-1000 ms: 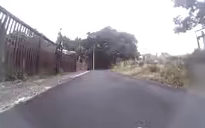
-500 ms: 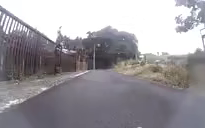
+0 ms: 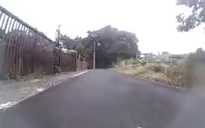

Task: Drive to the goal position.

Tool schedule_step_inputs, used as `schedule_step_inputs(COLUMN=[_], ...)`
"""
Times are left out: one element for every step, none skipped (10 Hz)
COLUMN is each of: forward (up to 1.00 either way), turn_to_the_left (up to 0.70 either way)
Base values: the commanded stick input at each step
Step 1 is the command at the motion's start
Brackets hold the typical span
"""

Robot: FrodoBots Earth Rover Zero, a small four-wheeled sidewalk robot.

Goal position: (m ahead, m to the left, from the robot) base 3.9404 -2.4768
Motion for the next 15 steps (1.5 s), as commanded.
schedule_step_inputs(forward=[0.5,0.5,0.5,0.5,0.5,0.5,0.5,0.5,0.5,0.5,0.5,0.5,0.5,0.5,0.5], turn_to_the_left=[0.01,0.01,0.01,0.01,0.01,0.01,0.04,0.09,0.14,0.51,0.51,0.51,0.51,0.36,0.01])
